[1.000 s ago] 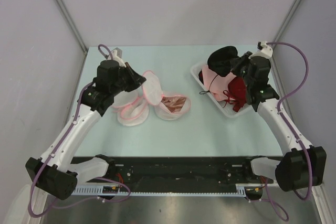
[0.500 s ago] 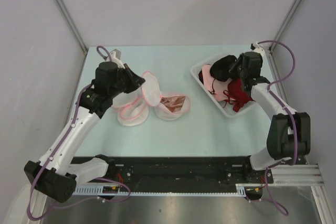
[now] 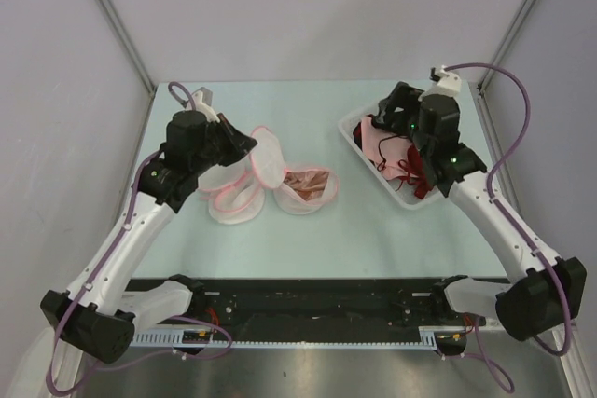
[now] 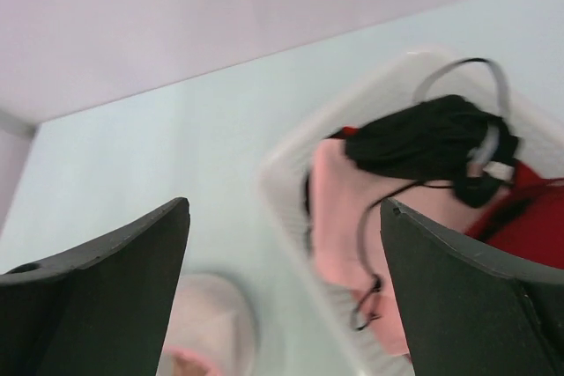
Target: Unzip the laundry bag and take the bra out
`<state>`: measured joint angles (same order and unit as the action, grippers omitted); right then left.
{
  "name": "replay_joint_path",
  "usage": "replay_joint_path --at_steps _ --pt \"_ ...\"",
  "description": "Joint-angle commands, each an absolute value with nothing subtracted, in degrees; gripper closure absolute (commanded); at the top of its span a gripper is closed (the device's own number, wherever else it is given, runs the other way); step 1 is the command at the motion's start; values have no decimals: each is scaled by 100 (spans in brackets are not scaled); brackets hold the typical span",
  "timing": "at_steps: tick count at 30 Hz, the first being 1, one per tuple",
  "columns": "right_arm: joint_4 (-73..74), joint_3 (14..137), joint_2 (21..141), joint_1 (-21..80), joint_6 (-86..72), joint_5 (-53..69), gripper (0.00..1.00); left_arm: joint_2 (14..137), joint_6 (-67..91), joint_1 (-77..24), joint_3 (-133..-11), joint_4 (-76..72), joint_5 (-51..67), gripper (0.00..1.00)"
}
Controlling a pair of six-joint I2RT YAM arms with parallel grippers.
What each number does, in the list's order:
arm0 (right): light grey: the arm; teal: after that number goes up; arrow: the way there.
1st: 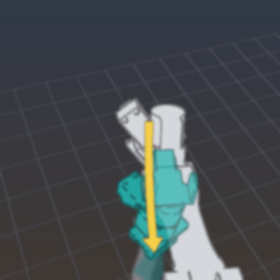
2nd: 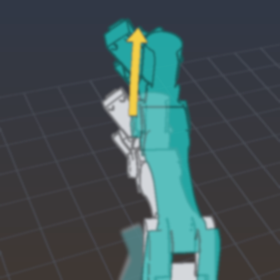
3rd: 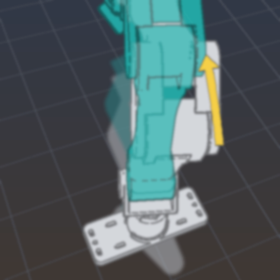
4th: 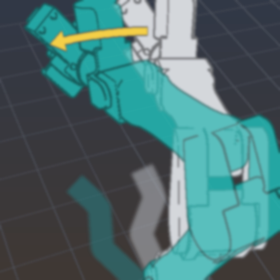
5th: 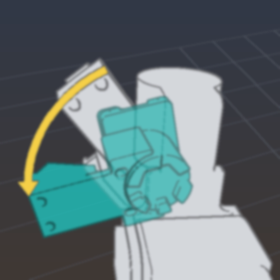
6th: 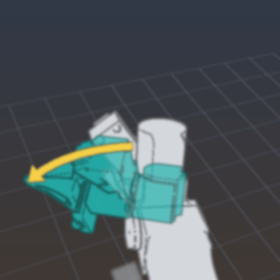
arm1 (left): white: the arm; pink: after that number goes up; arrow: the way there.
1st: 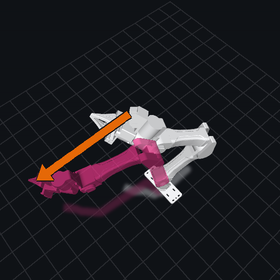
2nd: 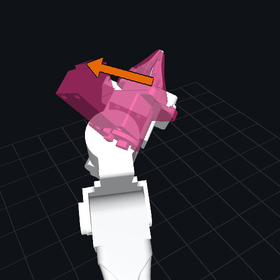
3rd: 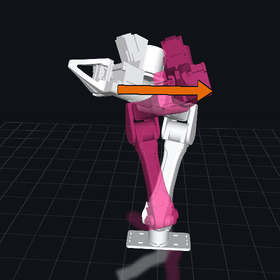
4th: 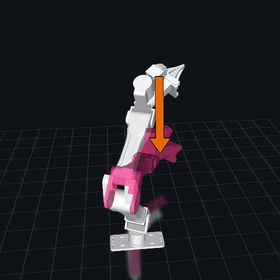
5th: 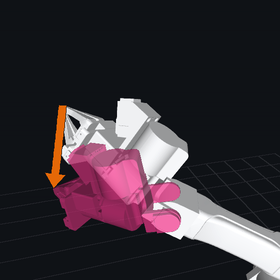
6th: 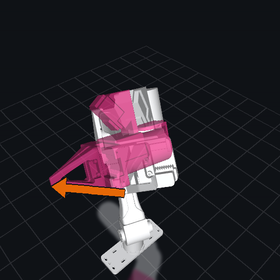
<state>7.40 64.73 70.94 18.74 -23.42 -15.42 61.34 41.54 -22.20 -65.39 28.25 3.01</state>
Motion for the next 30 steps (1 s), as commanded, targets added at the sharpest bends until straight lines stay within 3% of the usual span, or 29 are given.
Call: replay_joint_path --at_steps 1,5,7,12,14,22,27,30 --pt "835 6505 7040 2853 -2083 -1942 8 5941 4245 -2188 -6732 2760 176 100" --pt "827 6302 7355 3497 -2355 -1758 8 6012 4271 -2188 -6689 2716 281 100" --pt "643 6188 7444 3917 -2469 -1487 16 6038 4280 -2180 -6680 2698 308 100" --pt "273 5871 7987 4464 -2812 -1169 24 6073 4263 -2188 -6688 2672 316 99" --pt "185 5880 8164 4700 -2847 -1020 33 6082 4254 -2188 -6680 2681 343 100" --pt "-290 5888 8866 5010 -3032 -1124 46 6038 4228 -2180 -6653 2760 343 100" --pt "-492 5880 9359 4676 -3295 -1151 50 5994 4201 -2188 -6653 2830 290 99" --pt "-728 5880 9842 4404 -3515 -897 41 5933 4201 -2188 -6618 2830 264 100"
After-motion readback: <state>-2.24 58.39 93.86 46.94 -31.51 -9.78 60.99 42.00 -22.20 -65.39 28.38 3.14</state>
